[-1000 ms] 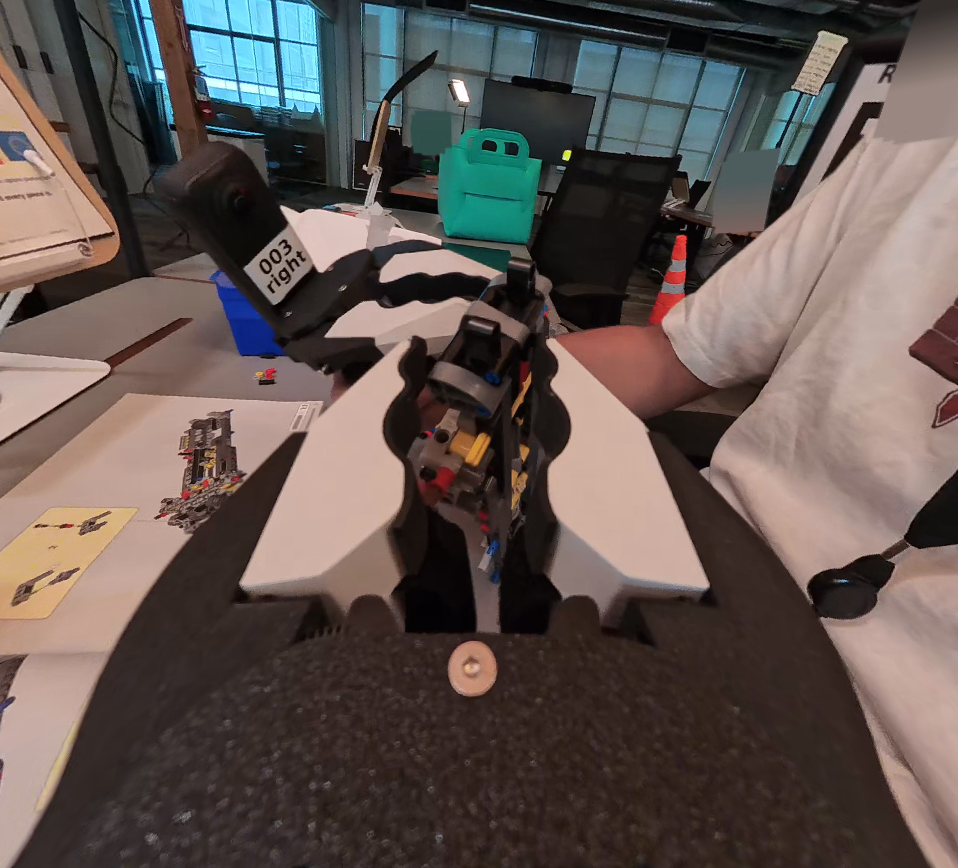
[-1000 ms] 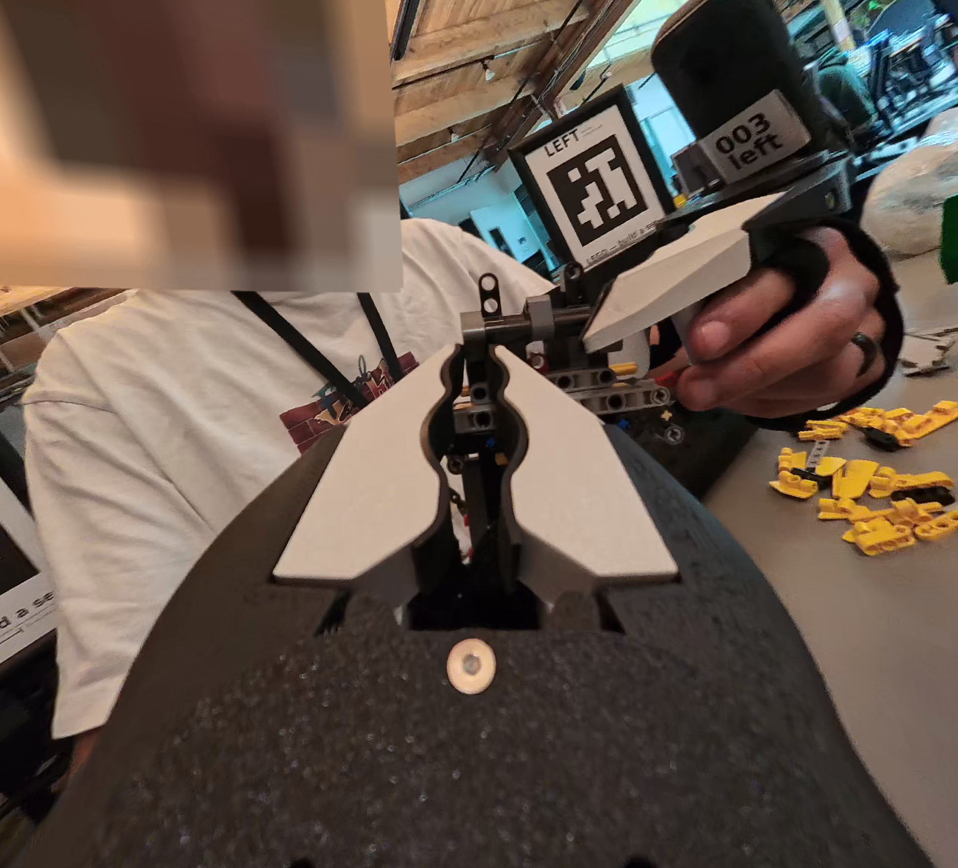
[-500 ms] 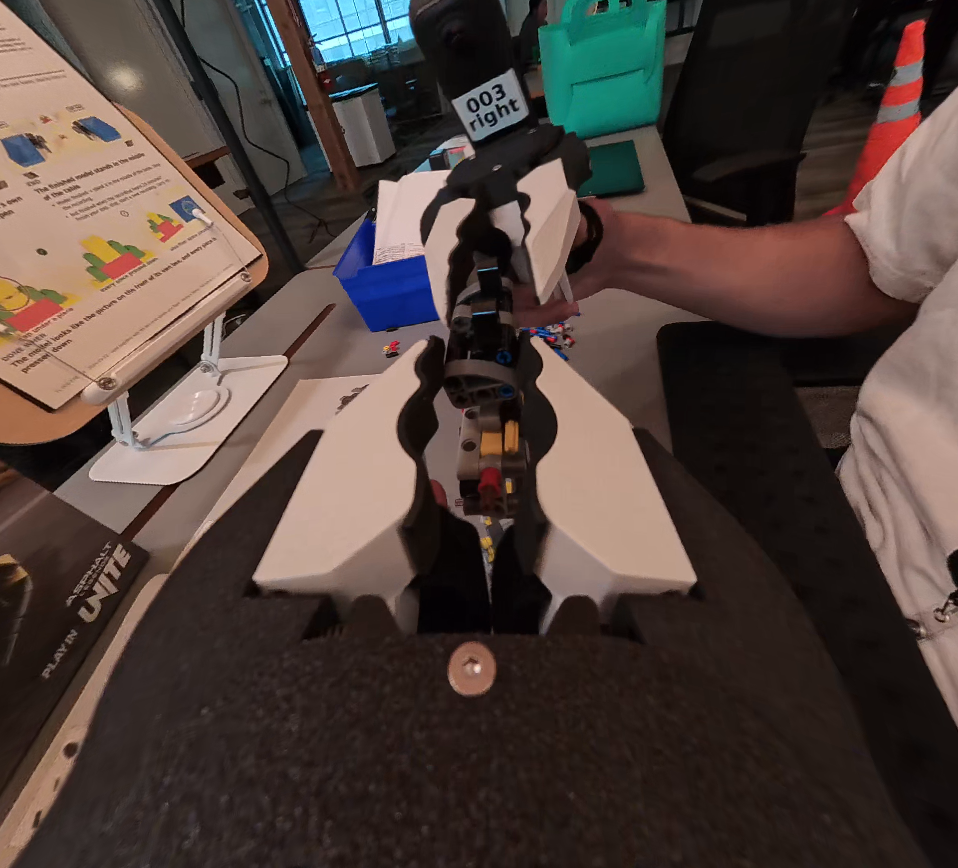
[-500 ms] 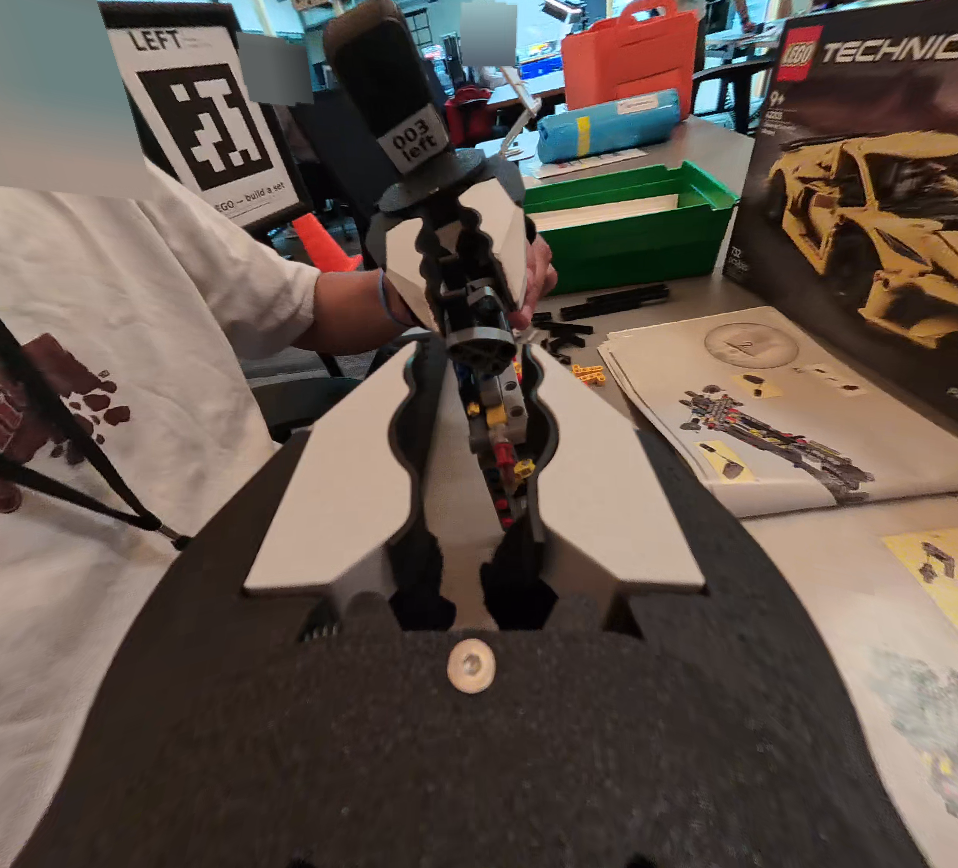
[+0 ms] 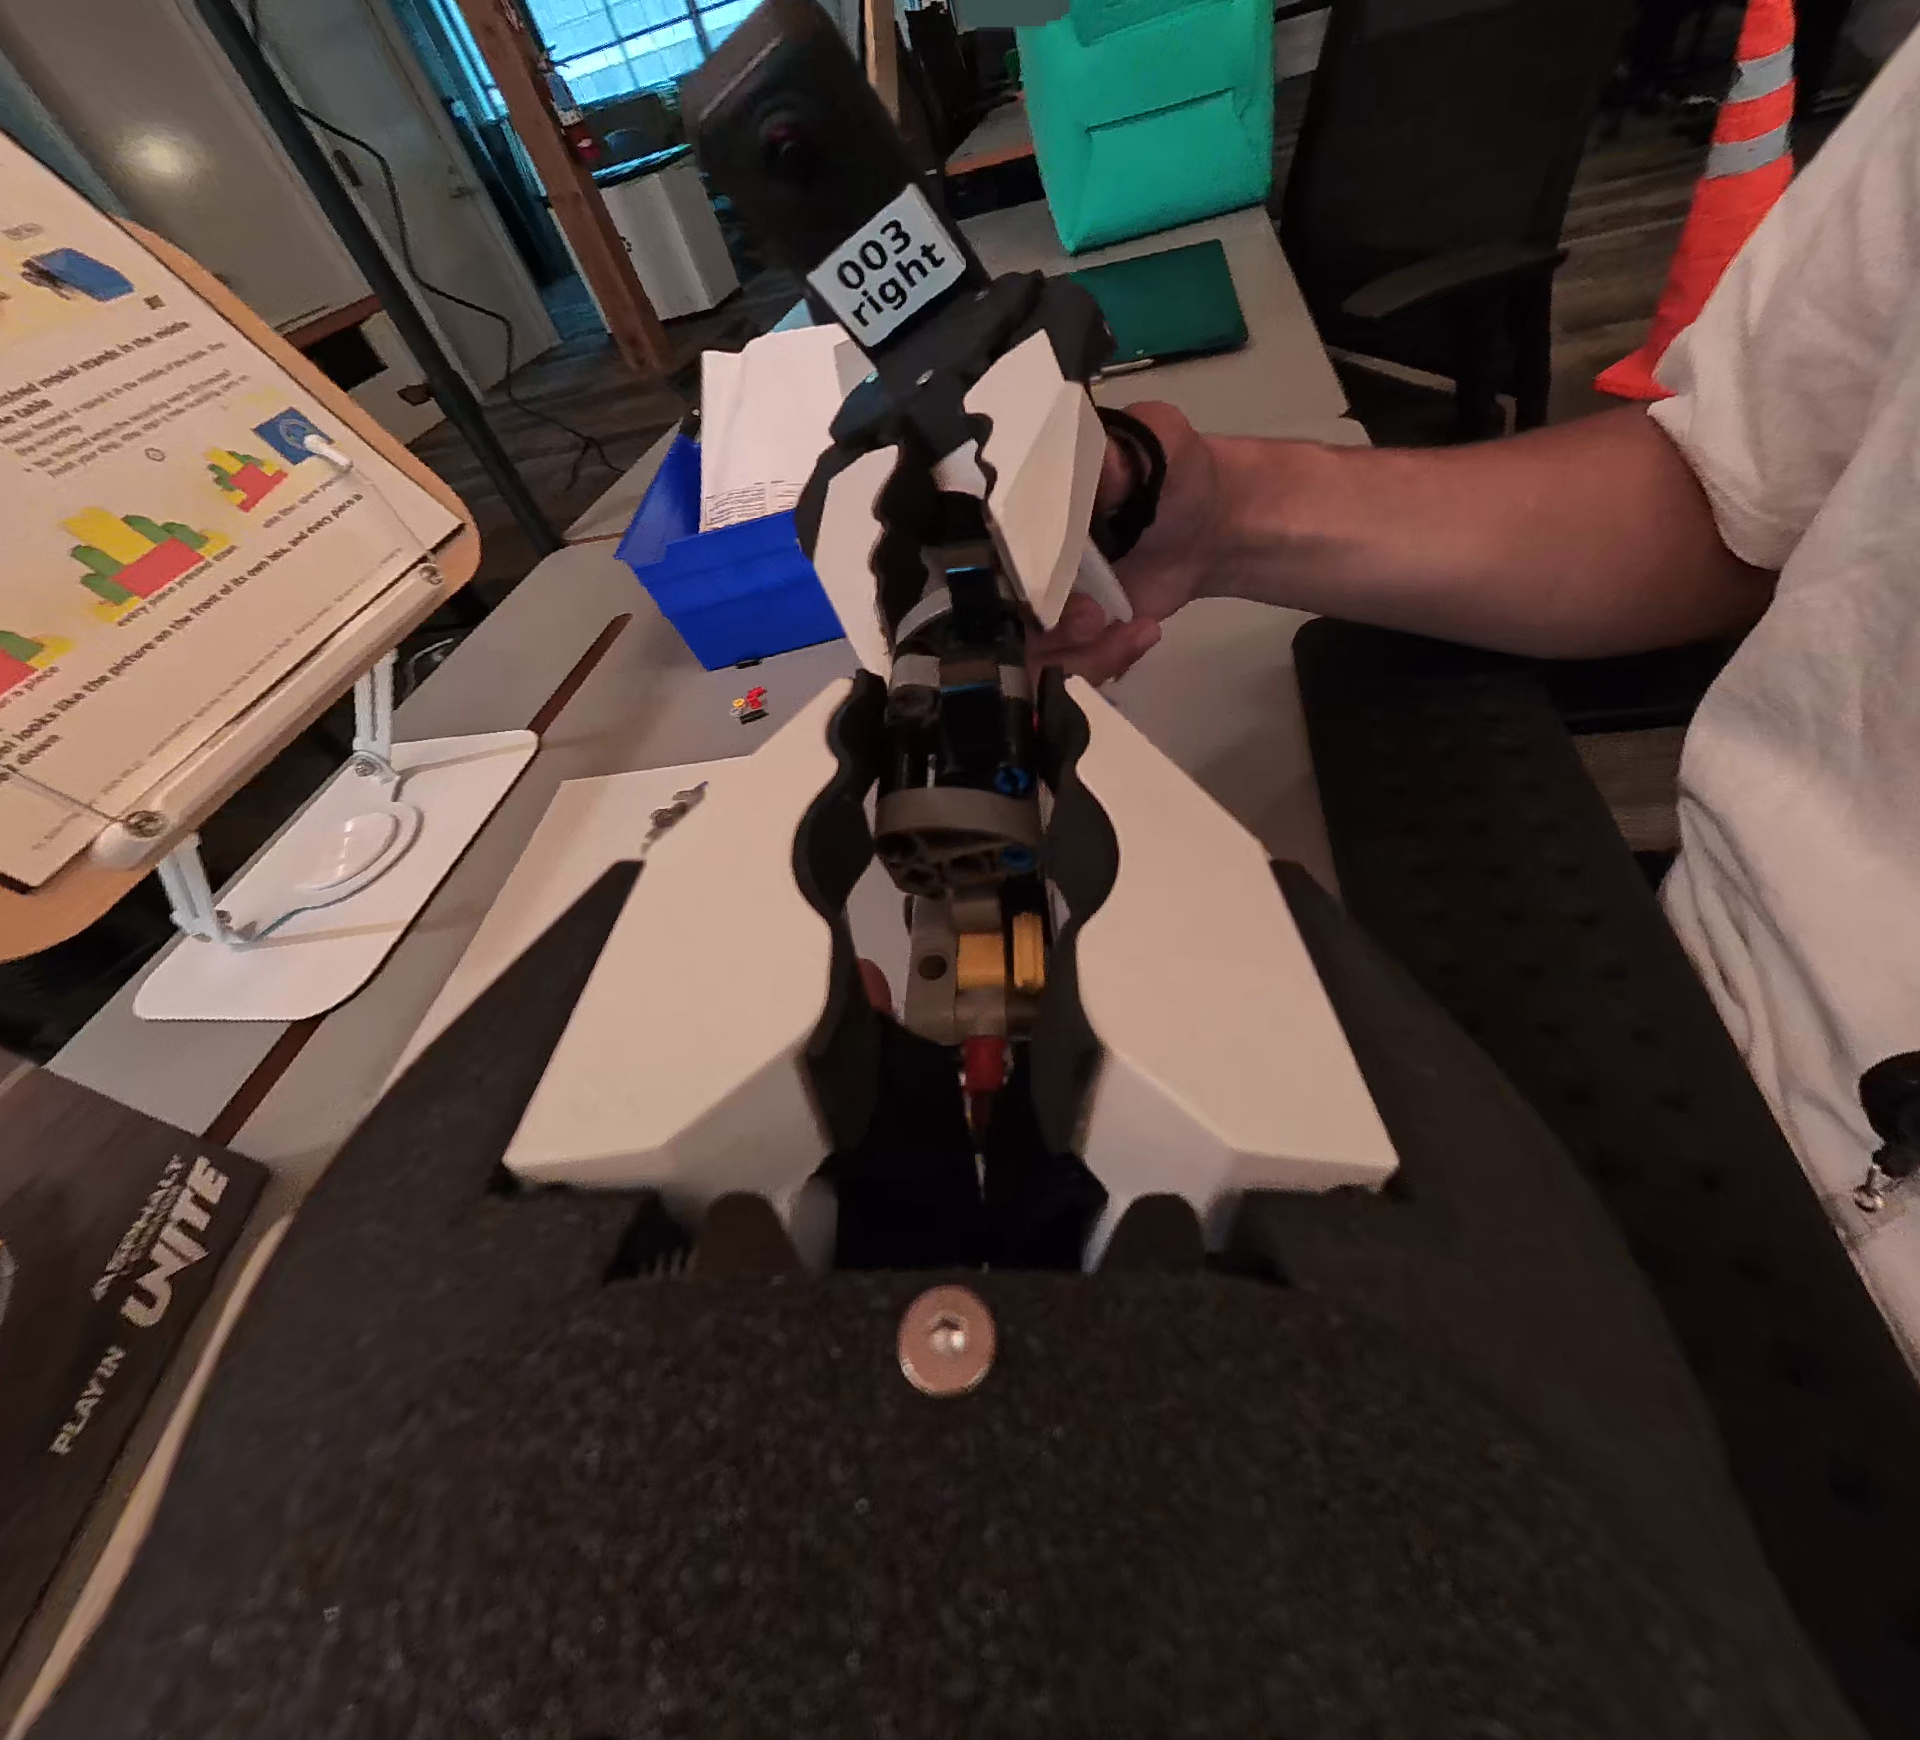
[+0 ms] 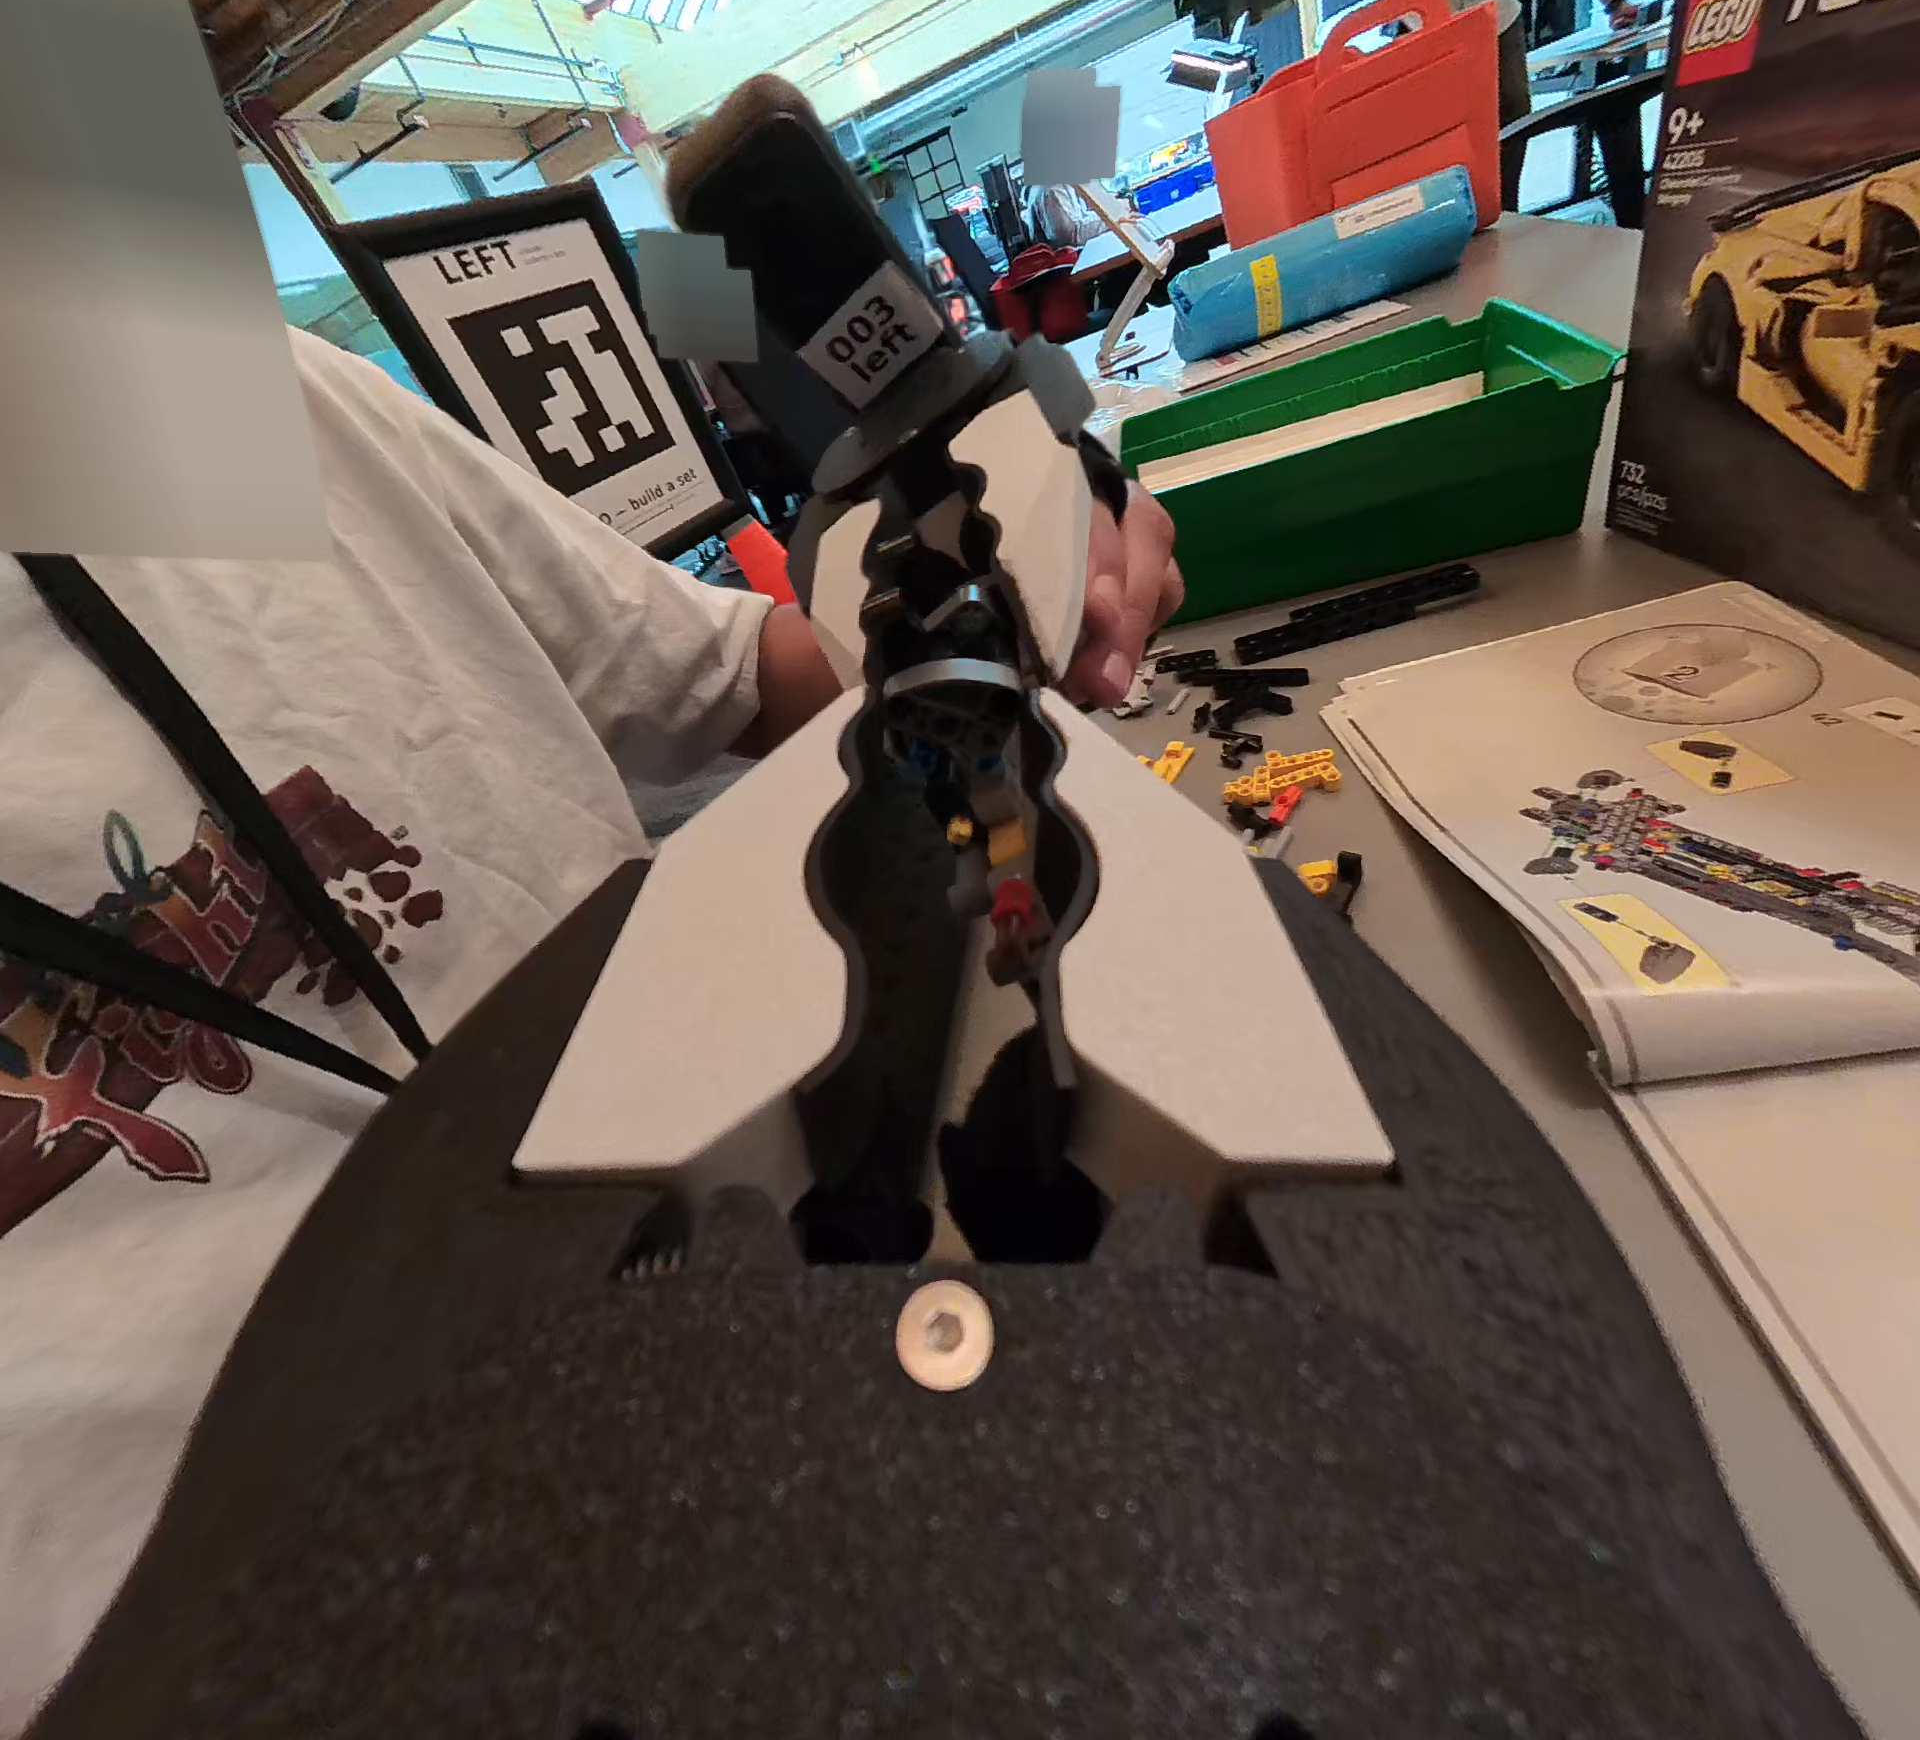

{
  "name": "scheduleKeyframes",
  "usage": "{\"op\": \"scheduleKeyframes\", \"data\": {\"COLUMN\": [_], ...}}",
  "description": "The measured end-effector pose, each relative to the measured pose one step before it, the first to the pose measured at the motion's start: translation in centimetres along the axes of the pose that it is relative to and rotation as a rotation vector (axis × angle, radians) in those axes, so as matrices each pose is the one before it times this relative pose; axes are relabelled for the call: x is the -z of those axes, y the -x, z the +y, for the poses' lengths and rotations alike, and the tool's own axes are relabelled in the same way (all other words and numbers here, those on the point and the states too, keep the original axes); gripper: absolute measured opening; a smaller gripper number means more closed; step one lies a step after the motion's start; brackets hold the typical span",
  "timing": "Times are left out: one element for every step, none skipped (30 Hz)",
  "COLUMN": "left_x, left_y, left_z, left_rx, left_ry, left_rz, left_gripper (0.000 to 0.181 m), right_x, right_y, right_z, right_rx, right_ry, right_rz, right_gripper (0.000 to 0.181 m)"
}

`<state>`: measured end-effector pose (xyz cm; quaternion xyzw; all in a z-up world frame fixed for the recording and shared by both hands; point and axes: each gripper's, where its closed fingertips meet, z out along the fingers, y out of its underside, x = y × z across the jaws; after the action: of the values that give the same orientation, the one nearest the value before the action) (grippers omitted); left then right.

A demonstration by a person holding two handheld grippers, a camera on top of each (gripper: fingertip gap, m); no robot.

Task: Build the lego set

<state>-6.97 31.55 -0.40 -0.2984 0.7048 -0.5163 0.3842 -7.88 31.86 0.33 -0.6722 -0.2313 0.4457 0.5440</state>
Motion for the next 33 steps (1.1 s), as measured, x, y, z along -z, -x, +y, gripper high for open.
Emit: {"op": "scheduleKeyframes", "data": {"left_x": [0.050, -0.018, -0.062, -0.044, 0.003, 0.032, 0.048, 0.059, 0.027, 0.034, 0.064, 0.039, 0.024, 0.035, 0.033, 0.016, 0.019, -0.003, 0.014, 0.015, 0.001, 0.032, 0.091, 0.034, -0.004, -0.016, -0.021, 0.006, 0.037, 0.046, 0.032, 0.018, -0.013], "left_y": [-0.072, -0.045, 0.007, 0.009, 0.047, 0.084, 0.089, 0.020, 0.014, -0.022, -0.036, -0.086, -0.087, -0.022, -0.012, 0.027, 0.081, 0.055, -0.023, 0.047, -0.001, -0.116, -0.084, 0.089, 0.068, 0.035, 0.066, 0.025, -0.026, 0.057, 0.104, -0.009, -0.001], "left_z": [-0.018, -0.003, 0.001, 0.004, 0.005, 0.007, 0.007, -0.007, 0.013, 0.013, 0.009, -0.010, -0.003, -0.005, 0.000, 0.005, 0.017, 0.008, 0.006, 0.010, -0.008, -0.018, -0.009, 0.010, 0.021, 0.022, 0.038, 0.046, 0.044, 0.077, 0.077, 0.032, 0.004], "left_rx": [0.0055, -0.0016, -0.0012, -0.0022, -0.0002, 0.0039, 0.0063, 0.0062, 0.0085, 0.0099, 0.0054, 0.0057, 0.0050, -0.0005, 0.0015, 0.0033, -0.0011, -0.0022, 0.0002, 0.0026, 0.0053, 0.0083, -0.0008, -0.0096, -0.0116, -0.0137, -0.0189, -0.0147, -0.0102, -0.0100, -0.0085, -0.0047, 0.0025], "left_ry": [-0.0056, -0.0041, -0.0021, -0.0022, -0.0038, -0.0061, -0.0084, -0.0082, -0.0056, -0.0041, -0.0029, -0.0035, -0.0032, -0.0021, -0.0015, 0.0000, 0.0006, 0.0014, 0.0010, 0.0001, -0.0021, -0.0034, -0.0038, 0.0004, 0.0052, 0.0066, 0.0078, 0.0116, 0.0092, 0.0038, 0.0017, 0.0000, -0.0004], "left_rz": [0.0128, 0.0040, -0.0011, 0.0000, 0.0001, 0.0005, 0.0012, 0.0044, 0.0047, 0.0072, 0.0063, 0.0074, 0.0060, 0.0006, 0.0020, 0.0018, -0.0025, -0.0028, 0.0023, -0.0019, 0.0015, 0.0098, 0.0059, -0.0095, -0.0094, -0.0072, -0.0122, -0.0077, -0.0012, -0.0049, -0.0064, -0.0004, -0.0010], "left_gripper": [0.028, 0.028, 0.027, 0.027, 0.028, 0.028, 0.028, 0.028, 0.028, 0.027, 0.027, 0.027, 0.028, 0.028, 0.028, 0.028, 0.028, 0.028, 0.028, 0.028, 0.028, 0.028, 0.028, 0.028, 0.027, 0.028, 0.028, 0.028, 0.027, 0.028, 0.028, 0.028, 0.028], "right_x": [0.096, 0.107, 0.060, 0.042, 0.022, -0.030, -0.040, -0.044, -0.025, -0.015, -0.049, -0.028, -0.019, -0.025, -0.021, -0.021, -0.011, 0.020, -0.016, -0.011, 0.033, -0.035, -0.103, -0.038, 0.011, 0.014, 0.077, 0.068, -0.051, -0.057, -0.043, -0.038, 0.025], "right_y": [0.220, -0.003, -0.024, 0.011, -0.047, -0.071, -0.092, -0.025, -0.048, -0.022, -0.006, 0.044, 0.068, 0.008, 0.007, -0.035, -0.084, -0.071, 0.016, -0.043, -0.059, 0.108, 0.078, -0.080, -0.056, -0.003, -0.062, -0.015, 0.033, -0.082, -0.114, -0.024, -0.006], "right_z": [-0.091, 0.003, -0.007, 0.002, -0.019, -0.029, -0.036, 0.026, 0.068, 0.084, 0.056, 0.056, 0.046, 0.007, -0.004, -0.015, -0.039, -0.031, 0.000, 0.018, -0.024, 0.019, 0.013, -0.051, -0.050, 0.018, 0.004, 0.023, 0.060, 0.054, 0.012, 0.068, 0.008], "right_rx": [-0.0168, -0.0101, -0.0024, -0.0002, -0.0029, -0.0083, -0.0032, 0.0081, 0.0158, 0.0230, 0.0261, 0.0257, 0.0240, 0.0173, 0.0095, 0.0015, 0.0005, 0.0084, 0.0025, 0.0050, 0.0317, 0.0294, -0.0008, -0.0087, -0.0191, -0.0336, -0.0257, -0.0054, 0.0001, 0.0020, 0.0018, -0.0011, -0.0001], "right_ry": [-0.0070, -0.0014, -0.0022, 0.0028, 0.0029, 0.0014, 0.0009, 0.0034, 0.0069, 0.0103, 0.0085, 0.0141, 0.0164, 0.0117, 0.0083, 0.0010, -0.0020, -0.0019, -0.0008, -0.0001, 0.0011, 0.0068, 0.0055, -0.0025, -0.0104, -0.0143, -0.0094, 0.0018, 0.0096, 0.0086, 0.0015, 0.0005, -0.0011], "right_rz": [-0.0161, -0.0044, 0.0014, 0.0003, 0.0037, 0.0026, 0.0037, 0.0015, 0.0061, 0.0094, 0.0121, 0.0099, 0.0093, 0.0095, 0.0040, 0.0002, -0.0004, 0.0020, -0.0049, 0.0006, 0.0155, 0.0106, 0.0004, 0.0043, -0.0042, -0.0164, -0.0097, -0.0007, 0.0025, 0.0096, 0.0093, -0.0025, -0.0027], "right_gripper": [0.026, 0.025, 0.025, 0.025, 0.024, 0.024, 0.024, 0.024, 0.024, 0.024, 0.024, 0.024, 0.024, 0.024, 0.024, 0.024, 0.024, 0.024, 0.024, 0.023, 0.023, 0.023, 0.023, 0.023, 0.023, 0.024, 0.024, 0.023, 0.024, 0.024, 0.023, 0.023, 0.023]}}
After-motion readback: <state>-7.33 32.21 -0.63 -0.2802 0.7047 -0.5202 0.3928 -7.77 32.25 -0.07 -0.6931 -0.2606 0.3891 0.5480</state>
